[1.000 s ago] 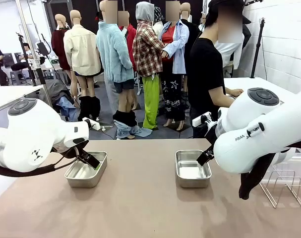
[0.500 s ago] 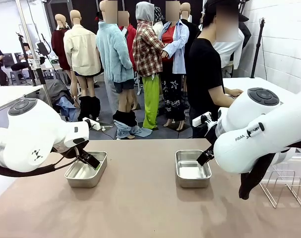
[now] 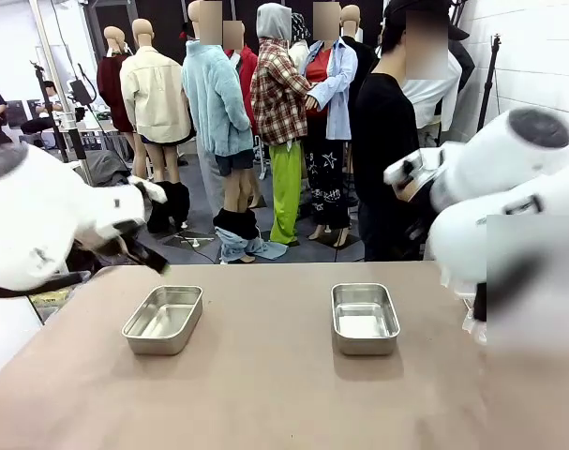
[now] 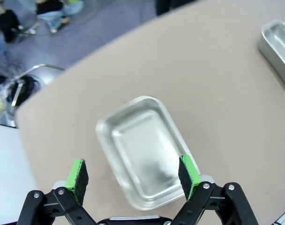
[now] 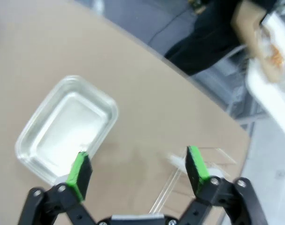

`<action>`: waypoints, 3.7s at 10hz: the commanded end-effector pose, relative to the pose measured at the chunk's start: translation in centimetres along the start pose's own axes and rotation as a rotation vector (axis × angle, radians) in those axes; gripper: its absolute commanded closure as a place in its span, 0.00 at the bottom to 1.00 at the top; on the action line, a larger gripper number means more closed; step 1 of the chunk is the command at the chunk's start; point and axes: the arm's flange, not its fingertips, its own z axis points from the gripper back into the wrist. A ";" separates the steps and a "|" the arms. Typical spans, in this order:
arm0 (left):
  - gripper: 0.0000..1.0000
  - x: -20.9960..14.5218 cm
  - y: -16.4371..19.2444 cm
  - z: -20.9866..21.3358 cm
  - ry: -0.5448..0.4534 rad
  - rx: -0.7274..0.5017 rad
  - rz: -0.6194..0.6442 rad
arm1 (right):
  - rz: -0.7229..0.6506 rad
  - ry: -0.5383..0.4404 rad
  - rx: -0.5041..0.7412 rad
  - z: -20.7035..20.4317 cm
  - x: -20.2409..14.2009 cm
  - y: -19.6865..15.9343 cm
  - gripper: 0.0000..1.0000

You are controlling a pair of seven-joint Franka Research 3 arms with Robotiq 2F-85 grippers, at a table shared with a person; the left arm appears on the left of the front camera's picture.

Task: Place the bread in airtight containers.
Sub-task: Lift both Airtight Container.

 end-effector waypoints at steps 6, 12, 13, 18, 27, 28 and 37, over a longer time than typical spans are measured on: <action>0.00 -5.2 17.9 6.1 0.133 0.124 0.237 | -0.555 0.090 -0.332 12.6 -18.1 -17.5 0.00; 0.00 -7.1 19.1 6.0 0.133 0.121 0.264 | -0.587 0.100 -0.335 13.8 -16.0 -23.1 0.00; 0.00 -7.1 19.1 6.0 0.133 0.121 0.264 | -0.587 0.100 -0.335 13.8 -16.0 -23.1 0.00; 0.00 -7.1 19.1 6.0 0.133 0.121 0.264 | -0.587 0.100 -0.335 13.8 -16.0 -23.1 0.00; 0.00 -7.1 19.1 6.0 0.133 0.121 0.264 | -0.587 0.100 -0.335 13.8 -16.0 -23.1 0.00; 0.00 -7.1 19.1 6.0 0.133 0.121 0.264 | -0.587 0.100 -0.335 13.8 -16.0 -23.1 0.00; 0.00 -7.1 19.1 6.0 0.133 0.121 0.264 | -0.587 0.100 -0.335 13.8 -16.0 -23.1 0.00</action>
